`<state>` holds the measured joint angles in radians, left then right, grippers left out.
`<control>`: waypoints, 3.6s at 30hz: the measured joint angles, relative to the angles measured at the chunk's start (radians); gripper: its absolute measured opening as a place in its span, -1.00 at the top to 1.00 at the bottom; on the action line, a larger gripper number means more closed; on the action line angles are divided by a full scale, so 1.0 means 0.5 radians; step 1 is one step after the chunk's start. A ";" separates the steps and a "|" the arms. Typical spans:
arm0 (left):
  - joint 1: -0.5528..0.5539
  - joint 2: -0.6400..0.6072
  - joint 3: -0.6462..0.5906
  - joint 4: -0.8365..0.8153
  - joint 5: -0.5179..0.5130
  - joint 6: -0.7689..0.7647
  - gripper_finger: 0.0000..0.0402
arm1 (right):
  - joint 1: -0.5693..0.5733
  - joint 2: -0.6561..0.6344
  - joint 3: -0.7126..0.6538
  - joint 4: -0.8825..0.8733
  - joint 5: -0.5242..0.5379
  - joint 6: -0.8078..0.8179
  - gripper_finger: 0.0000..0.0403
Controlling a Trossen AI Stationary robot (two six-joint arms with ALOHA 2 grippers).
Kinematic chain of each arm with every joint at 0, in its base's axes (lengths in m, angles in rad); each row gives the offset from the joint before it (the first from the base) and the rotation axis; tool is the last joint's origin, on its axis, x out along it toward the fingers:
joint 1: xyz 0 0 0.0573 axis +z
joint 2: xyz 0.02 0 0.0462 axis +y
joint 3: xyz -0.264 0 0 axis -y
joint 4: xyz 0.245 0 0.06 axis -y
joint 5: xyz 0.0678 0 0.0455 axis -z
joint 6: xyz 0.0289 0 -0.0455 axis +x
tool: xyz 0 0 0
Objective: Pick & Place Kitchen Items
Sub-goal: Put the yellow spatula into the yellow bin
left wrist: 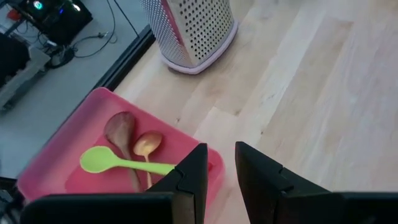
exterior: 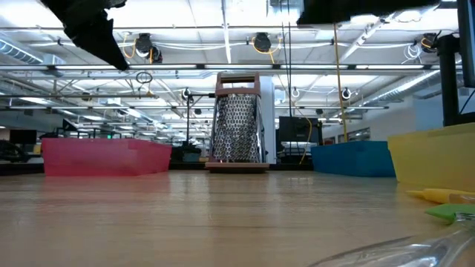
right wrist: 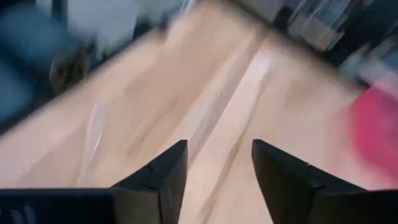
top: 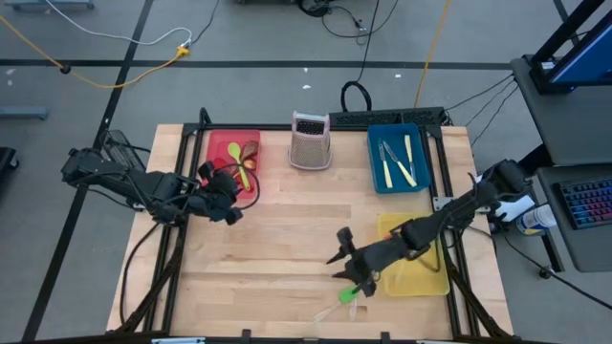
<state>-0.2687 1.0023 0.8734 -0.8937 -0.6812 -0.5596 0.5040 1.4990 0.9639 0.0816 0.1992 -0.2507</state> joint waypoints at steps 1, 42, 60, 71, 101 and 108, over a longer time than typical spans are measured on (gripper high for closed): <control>0.000 0.000 0.000 0.021 0.000 -0.015 0.56 | -0.004 0.034 0.077 -0.207 -0.048 0.034 0.11; 0.008 0.000 0.001 0.279 -0.036 0.396 0.56 | -0.131 0.610 0.299 -1.191 -0.022 -0.155 0.13; 0.019 0.000 0.001 0.277 -0.039 0.487 0.56 | -0.248 0.558 0.299 -1.101 -0.183 0.167 0.86; 0.021 0.000 0.001 0.279 -0.040 0.421 0.56 | -0.252 0.187 0.300 -1.064 -0.119 1.213 0.48; 0.021 0.000 0.001 0.286 -0.038 0.434 0.56 | -0.419 0.575 0.304 -1.241 -0.311 3.358 0.02; 0.021 0.001 0.001 0.285 -0.038 0.446 0.56 | -0.504 0.626 0.307 -1.200 -0.422 3.353 0.02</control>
<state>-0.2584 1.0027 0.8738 -0.7511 -0.7002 -0.3364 0.2522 1.8119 1.1172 -0.5184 -0.0118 1.4258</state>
